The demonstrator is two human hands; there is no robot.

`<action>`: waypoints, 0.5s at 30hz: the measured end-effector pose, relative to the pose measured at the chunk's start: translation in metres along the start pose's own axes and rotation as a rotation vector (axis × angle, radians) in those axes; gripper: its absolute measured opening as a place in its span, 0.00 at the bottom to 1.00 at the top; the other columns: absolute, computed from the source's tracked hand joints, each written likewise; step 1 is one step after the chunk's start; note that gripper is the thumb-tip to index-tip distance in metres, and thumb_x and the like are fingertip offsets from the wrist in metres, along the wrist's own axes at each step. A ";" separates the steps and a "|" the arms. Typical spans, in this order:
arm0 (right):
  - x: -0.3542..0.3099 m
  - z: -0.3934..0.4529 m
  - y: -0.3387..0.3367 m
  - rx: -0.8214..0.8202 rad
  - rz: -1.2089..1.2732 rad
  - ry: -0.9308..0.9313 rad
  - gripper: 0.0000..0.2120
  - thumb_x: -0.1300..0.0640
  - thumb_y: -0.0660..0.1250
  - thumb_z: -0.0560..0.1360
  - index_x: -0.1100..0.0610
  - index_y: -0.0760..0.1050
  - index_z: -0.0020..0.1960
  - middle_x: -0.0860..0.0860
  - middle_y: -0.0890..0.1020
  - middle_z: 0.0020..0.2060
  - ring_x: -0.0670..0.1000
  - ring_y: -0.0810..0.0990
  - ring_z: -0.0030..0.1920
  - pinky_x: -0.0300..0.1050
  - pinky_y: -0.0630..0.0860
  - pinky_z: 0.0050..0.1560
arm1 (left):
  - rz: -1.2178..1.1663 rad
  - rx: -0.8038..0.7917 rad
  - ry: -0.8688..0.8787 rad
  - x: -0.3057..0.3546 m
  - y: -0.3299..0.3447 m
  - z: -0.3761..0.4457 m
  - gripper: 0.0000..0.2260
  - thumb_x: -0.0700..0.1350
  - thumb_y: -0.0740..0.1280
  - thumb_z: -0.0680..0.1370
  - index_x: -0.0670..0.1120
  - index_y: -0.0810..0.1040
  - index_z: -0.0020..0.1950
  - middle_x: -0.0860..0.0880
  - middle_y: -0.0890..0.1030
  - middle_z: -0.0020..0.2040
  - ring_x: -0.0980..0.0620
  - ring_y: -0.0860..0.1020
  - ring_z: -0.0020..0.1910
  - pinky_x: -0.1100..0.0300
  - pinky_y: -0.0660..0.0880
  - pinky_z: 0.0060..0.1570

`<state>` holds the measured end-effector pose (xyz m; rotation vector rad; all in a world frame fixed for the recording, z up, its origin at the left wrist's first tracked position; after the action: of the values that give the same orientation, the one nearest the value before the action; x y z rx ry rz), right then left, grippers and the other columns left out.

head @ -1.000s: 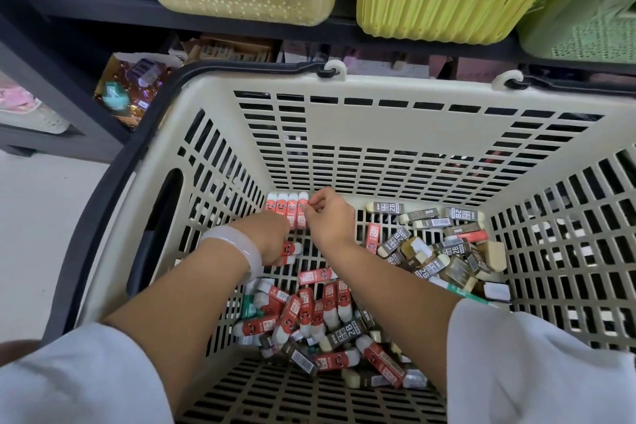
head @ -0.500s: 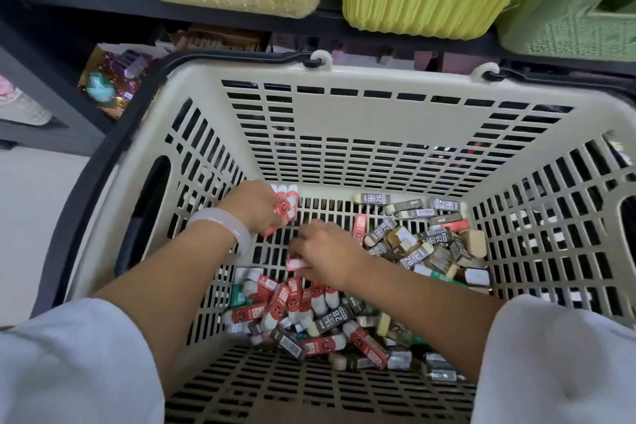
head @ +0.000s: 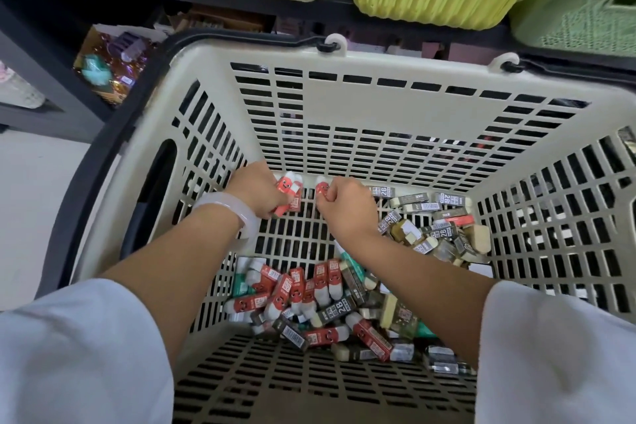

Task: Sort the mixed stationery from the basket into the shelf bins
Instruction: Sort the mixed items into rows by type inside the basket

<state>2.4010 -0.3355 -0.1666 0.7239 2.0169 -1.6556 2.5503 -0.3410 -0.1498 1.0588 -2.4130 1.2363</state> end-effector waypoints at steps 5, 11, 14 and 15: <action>-0.006 0.005 0.022 -0.140 0.159 0.030 0.05 0.57 0.65 0.76 0.57 0.78 0.46 0.53 0.80 0.47 0.49 0.77 0.44 0.43 0.75 0.48 | -0.223 -0.077 -0.082 -0.005 0.006 0.002 0.10 0.38 0.70 0.74 0.34 0.76 0.51 0.37 0.81 0.47 0.46 0.81 0.39 0.58 0.80 0.40; -0.002 -0.006 0.010 -0.156 0.575 0.116 0.08 0.59 0.60 0.78 0.58 0.77 0.52 0.55 0.82 0.46 0.49 0.80 0.43 0.40 0.75 0.45 | -0.382 -0.145 -0.080 0.001 0.011 -0.003 0.08 0.36 0.69 0.74 0.34 0.77 0.51 0.38 0.80 0.49 0.51 0.79 0.37 0.64 0.79 0.36; -0.002 -0.011 0.019 -0.256 0.795 0.265 0.08 0.60 0.64 0.76 0.54 0.69 0.55 0.59 0.82 0.48 0.52 0.83 0.43 0.43 0.79 0.48 | -0.461 -0.165 -0.076 0.005 0.013 -0.007 0.05 0.33 0.68 0.74 0.33 0.77 0.48 0.37 0.79 0.50 0.48 0.79 0.43 0.60 0.79 0.40; 0.000 -0.010 0.018 -0.233 0.795 0.292 0.09 0.61 0.65 0.76 0.54 0.68 0.54 0.59 0.81 0.49 0.53 0.83 0.44 0.43 0.79 0.47 | -0.475 -0.171 -0.078 0.006 0.013 -0.007 0.04 0.32 0.67 0.74 0.32 0.76 0.48 0.36 0.79 0.50 0.47 0.79 0.45 0.59 0.79 0.43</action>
<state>2.4128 -0.3229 -0.1782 1.4920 1.6976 -0.8770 2.5359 -0.3331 -0.1502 1.5294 -2.0917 0.8281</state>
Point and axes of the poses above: each hand's wrist, its own z-axis towards the middle knuckle, its own y-axis out of the palm, x = y × z, the point moved 5 cm from there along z, towards the middle knuckle
